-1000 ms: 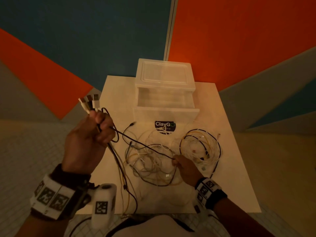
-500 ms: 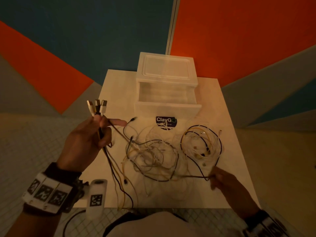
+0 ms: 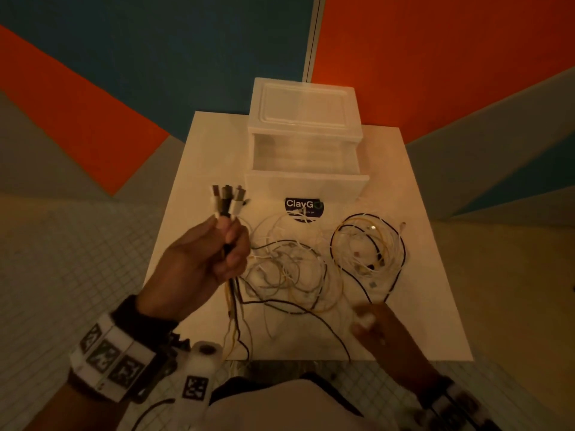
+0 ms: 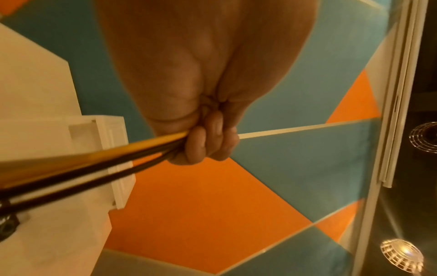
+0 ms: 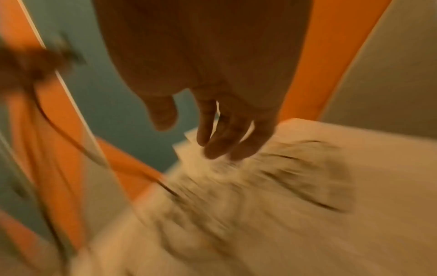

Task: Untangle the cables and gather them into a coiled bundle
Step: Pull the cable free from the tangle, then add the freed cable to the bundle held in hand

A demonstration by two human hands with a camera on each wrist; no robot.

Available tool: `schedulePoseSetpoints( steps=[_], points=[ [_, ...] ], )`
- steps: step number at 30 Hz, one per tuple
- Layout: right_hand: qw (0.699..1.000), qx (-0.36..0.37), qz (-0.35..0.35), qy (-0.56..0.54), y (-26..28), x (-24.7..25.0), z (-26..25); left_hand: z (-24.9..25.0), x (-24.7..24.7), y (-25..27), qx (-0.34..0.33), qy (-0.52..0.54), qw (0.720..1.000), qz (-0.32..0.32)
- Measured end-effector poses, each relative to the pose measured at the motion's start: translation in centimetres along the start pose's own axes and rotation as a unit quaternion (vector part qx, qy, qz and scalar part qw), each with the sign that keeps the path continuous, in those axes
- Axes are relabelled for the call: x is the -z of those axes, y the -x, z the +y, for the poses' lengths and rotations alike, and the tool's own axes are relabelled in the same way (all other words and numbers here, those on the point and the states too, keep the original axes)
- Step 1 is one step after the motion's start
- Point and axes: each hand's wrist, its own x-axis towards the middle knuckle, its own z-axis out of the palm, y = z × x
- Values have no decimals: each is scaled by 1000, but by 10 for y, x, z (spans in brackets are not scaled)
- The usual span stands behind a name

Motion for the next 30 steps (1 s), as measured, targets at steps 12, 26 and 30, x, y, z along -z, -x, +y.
schedulePoseSetpoints(
  steps=[12, 26, 30],
  points=[
    [878, 85, -444, 157, -75, -158, -108, 26, 5, 19, -25, -9, 999, 32],
    [738, 373, -228, 514, -120, -118, -42, 14, 36, 40, -1, -20, 998, 61],
    [784, 337, -270, 445, -131, -130, -26, 6, 38, 39, 2, -19, 997, 76]
  ],
)
